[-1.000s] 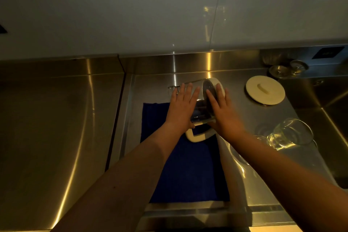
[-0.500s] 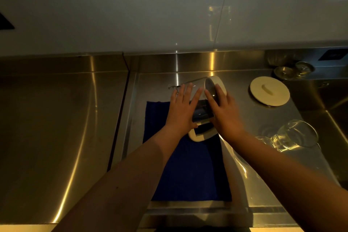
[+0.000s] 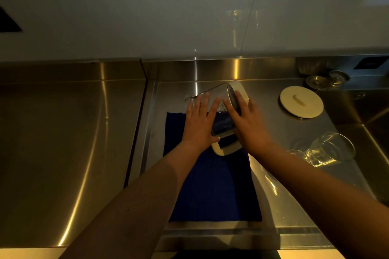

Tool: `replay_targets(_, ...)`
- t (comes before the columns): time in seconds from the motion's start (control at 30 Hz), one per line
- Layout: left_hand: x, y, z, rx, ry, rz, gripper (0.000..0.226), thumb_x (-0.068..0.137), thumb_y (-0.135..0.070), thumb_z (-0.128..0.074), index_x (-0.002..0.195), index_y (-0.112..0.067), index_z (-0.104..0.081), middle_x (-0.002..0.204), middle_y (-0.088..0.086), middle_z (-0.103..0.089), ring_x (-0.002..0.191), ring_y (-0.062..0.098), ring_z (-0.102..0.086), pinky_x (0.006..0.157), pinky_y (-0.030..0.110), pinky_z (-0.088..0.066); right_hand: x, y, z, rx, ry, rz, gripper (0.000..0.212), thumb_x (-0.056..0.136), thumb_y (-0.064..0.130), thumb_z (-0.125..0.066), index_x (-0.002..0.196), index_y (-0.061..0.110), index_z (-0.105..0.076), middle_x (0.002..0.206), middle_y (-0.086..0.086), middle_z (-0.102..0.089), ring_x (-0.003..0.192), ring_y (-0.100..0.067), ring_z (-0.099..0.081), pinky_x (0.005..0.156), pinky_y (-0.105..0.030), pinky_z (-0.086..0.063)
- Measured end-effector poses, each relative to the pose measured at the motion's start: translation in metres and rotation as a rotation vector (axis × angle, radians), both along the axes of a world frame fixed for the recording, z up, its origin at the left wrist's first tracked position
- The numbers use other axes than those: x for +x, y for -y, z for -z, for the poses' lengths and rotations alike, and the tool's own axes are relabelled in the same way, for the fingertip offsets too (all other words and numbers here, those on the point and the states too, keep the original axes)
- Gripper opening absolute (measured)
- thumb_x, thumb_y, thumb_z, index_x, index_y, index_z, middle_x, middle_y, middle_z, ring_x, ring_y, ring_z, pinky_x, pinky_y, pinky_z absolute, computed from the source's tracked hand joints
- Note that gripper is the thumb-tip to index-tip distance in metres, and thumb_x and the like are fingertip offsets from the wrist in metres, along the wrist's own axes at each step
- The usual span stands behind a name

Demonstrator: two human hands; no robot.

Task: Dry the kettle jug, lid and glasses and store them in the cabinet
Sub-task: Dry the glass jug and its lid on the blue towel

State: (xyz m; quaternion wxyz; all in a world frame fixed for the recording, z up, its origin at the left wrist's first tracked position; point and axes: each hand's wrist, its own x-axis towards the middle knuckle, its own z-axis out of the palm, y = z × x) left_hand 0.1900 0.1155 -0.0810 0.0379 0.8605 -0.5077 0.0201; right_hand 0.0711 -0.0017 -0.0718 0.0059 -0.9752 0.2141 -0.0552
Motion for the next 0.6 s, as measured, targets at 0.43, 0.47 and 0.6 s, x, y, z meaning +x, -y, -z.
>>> replay_targets(0.43,0.0011,-0.0034,0.0001,0.007,0.005,0.003,0.126,0.071,-0.061,-0.069,0.137,-0.027,0.033,0.157,0.012,0.017,0.143,0.031,0.015,0.114,0.046,0.007,0.0003,-0.0035,-0.0004,0.009,0.006,0.008,0.103,0.074,0.014,-0.073,0.148,0.031,-0.003,0.156,-0.012,0.004,0.139,-0.041,-0.005,0.105,-0.053,-0.029)
replay_targets(0.47,0.0013,-0.0036,0.0003,0.004,0.003,0.003,0.126,0.071,-0.061,-0.069,0.136,-0.027,0.033,0.157,0.012,0.017,0.143,0.031,0.015,0.115,0.046,0.007,0.0005,-0.0037,-0.0002,0.005,0.005,0.011,0.104,0.073,0.015,-0.073,0.148,0.031,-0.002,0.156,-0.012,0.004,0.138,-0.041,-0.005,0.104,-0.053,-0.029)
replay_targets(0.6,0.0018,-0.0044,0.001,-0.004,-0.006,0.0,0.126,0.07,-0.06,-0.07,0.138,-0.027,0.031,0.157,0.012,0.017,0.143,0.031,0.015,0.114,0.045,0.008,0.0028,-0.0045,0.0018,0.004,0.005,0.024,0.106,0.073,0.014,-0.073,0.148,0.032,-0.001,0.157,-0.011,0.004,0.138,-0.042,-0.004,0.103,-0.053,-0.032)
